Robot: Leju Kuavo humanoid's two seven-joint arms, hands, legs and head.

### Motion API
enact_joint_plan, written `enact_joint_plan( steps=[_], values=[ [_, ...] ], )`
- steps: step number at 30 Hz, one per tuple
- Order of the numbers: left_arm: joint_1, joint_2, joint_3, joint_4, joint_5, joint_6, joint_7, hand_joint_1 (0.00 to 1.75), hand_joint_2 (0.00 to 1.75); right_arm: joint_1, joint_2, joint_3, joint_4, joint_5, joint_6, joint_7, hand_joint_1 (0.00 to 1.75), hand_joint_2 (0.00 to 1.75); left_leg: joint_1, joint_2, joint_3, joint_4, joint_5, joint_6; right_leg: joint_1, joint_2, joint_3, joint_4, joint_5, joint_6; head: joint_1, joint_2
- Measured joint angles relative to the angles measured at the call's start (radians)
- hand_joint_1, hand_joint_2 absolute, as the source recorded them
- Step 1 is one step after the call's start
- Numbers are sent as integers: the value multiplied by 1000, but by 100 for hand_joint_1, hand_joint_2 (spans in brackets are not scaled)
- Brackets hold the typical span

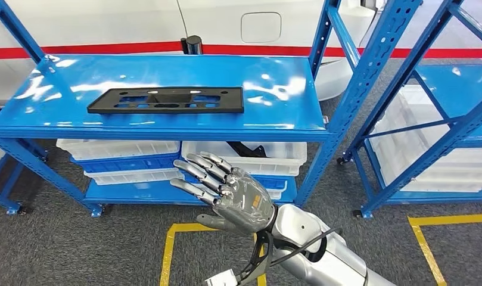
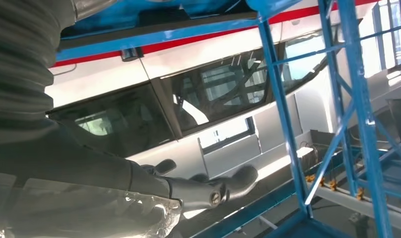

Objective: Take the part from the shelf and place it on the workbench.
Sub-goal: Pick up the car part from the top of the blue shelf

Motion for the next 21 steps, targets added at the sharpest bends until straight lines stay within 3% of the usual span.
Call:
enact_joint_plan(
  steps=[2,3,6,8,9,12,14,16,18,19,21],
  values=[
    [1,1,1,0,0,-1,0,0,0,0,3,0,-1,0,0,0,0,175,2,0,-3,27,-2,-8,-7,3,19,-6,6,-14,0,0],
    [0,2,1,0,0,-1,-1,0,0,-1,5,0,-1,0,0,0,0,175,4,0,-21,62,-5,-12,-11,4,29,-9,2,-19,-1,0],
    [2,2,2,-1,0,-1,-1,0,0,-2,9,1,-1,1,0,0,0,175,10,0,-145,243,-65,-30,-14,5,46,-12,-13,-32,-4,0],
    [6,2,2,-1,0,-1,-1,0,0,0,10,2,-1,1,0,0,0,175,13,0,-212,295,-99,-36,-13,8,61,-12,-27,-32,-4,0],
    [8,2,2,-1,0,-1,-1,0,0,0,10,2,-1,1,0,0,0,175,13,1,-220,272,-84,-36,-13,10,71,-12,-36,-30,-4,0],
    [11,4,2,-1,0,-1,-1,0,0,0,12,3,-1,1,0,0,0,175,11,0,-180,96,56,-21,-11,14,104,-13,-64,-22,-4,0],
    [12,6,2,-1,0,-1,-1,0,0,-1,15,3,0,1,0,0,0,175,5,-1,-161,34,95,-8,-6,16,116,-14,-78,-10,-4,0],
    [13,6,2,-1,0,-1,-1,0,0,-1,16,2,0,2,0,1,0,87,3,-2,-149,25,90,5,-3,17,128,-10,-81,5,-5,0],
    [14,7,3,-1,-1,-1,-2,0,0,-2,16,2,0,2,0,0,0,0,5,-3,-123,18,96,21,-4,14,124,24,-93,11,-3,0],
    [13,7,3,-2,-2,1,-4,0,0,-2,16,2,-1,2,0,0,0,0,5,-5,-111,16,97,27,-5,13,103,65,-108,12,-2,0],
    [12,8,3,-4,-5,6,-8,0,0,-2,15,3,-1,2,5,-3,0,0,4,-13,-105,15,91,32,-6,11,29,183,-151,10,-1,0]
  ],
)
